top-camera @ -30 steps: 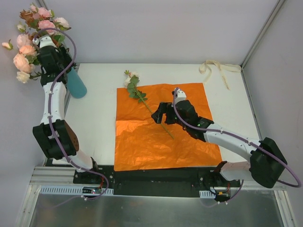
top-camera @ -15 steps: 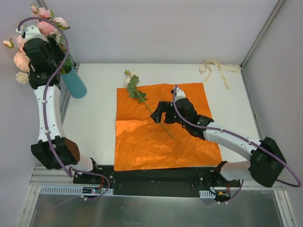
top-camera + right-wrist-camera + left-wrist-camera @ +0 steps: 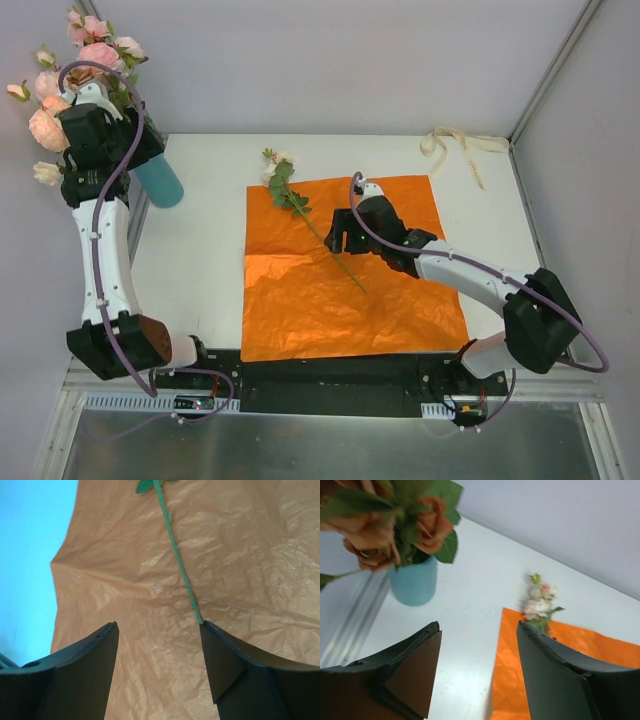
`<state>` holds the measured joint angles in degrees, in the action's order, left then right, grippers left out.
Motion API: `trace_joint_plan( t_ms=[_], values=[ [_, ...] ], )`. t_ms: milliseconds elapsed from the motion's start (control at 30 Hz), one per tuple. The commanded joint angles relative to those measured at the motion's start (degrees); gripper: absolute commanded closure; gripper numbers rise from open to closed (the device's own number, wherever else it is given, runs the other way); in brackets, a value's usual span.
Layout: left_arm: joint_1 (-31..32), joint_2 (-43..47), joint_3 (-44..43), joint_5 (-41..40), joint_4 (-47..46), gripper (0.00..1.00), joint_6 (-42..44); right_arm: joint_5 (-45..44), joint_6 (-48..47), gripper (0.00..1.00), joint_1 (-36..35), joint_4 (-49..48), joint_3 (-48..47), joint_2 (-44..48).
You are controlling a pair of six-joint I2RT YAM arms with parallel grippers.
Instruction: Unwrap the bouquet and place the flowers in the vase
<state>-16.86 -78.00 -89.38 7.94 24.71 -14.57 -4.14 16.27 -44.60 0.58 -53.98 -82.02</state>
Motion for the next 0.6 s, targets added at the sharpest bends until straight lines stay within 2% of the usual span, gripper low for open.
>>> trace_joint_plan(
  t_ms=[0,100,233,300,367,567],
  values=[
    [3.05,8.11,2.63,8.58,3.32,0.36,-4.85,-1.22,-2.91,0.35,1.18,3.37,-5.87,-4.54],
    [6.83,10.49,4.39,9.37,4.46,0.34,-5.99,-0.43,-2.91,0.46,1.18,5.13,-9.12,-8.67],
    [12.89,12.07,7.37,16.39,5.26,0.32,-9.86,-0.42,-2.21,0.52,1.09,7.5,-12.81,-14.04],
    [15.97,12.87,9.83,17.8,5.44,0.19,-10.57,-1.04,-2.04,0.54,1.09,8.03,-14.31,-16.32],
    [18.17,14.09,12.82,18.16,5.35,0.01,-11.18,-1.22,-2.12,0.56,0.92,8.73,-16.06,-18.69],
    [19.15,17.26,22.92,16.68,5.35,0.01,-9.6,-2.89,-2.3,0.57,0.13,10.32,-20.37,-24.67]
  ],
)
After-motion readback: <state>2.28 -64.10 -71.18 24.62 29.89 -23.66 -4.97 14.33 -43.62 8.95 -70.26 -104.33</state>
